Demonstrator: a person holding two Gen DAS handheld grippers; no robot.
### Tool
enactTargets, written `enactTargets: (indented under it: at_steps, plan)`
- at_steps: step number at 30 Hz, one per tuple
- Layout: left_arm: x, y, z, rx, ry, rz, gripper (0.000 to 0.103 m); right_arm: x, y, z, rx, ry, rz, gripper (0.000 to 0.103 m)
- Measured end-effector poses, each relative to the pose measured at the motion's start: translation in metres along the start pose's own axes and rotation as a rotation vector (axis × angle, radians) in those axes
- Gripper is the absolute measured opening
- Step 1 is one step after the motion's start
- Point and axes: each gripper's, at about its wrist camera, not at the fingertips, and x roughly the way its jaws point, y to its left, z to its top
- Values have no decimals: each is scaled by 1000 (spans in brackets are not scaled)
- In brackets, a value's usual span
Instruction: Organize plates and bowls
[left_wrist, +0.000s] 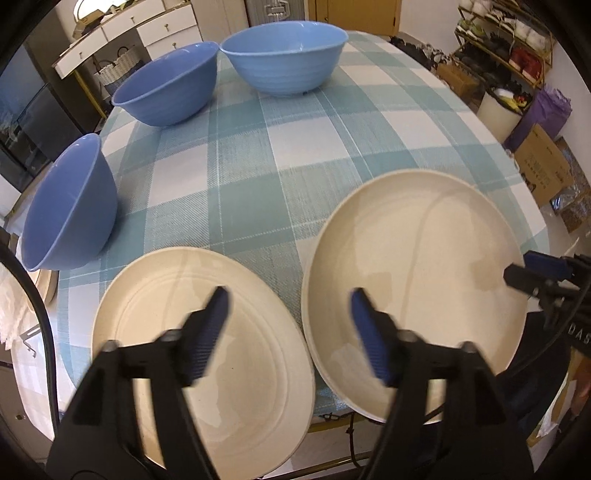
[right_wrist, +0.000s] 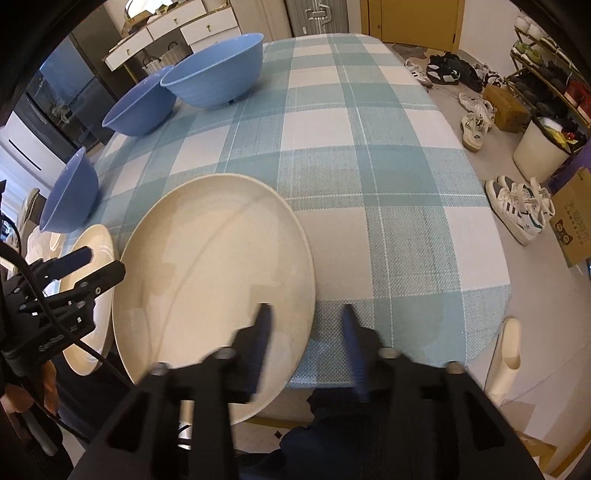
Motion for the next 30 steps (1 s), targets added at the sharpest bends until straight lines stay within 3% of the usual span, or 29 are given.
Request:
enactTargets:
  at_steps: [3, 5, 10, 30]
  plan:
    - [-4, 6, 3, -15, 7, -17, 78, -7, -3, 3, 25, -28, 1, 56]
    - [-4, 8, 5, -21, 18, -15, 78, -11, -3, 5, 29, -34, 5, 76]
    - [-8, 12, 10, -9, 4, -58, 81, -22, -1, 7, 26, -49, 25, 87]
    - [9, -4, 25, 75, 22, -153, 81, -25, -10, -1, 71, -7, 54, 90]
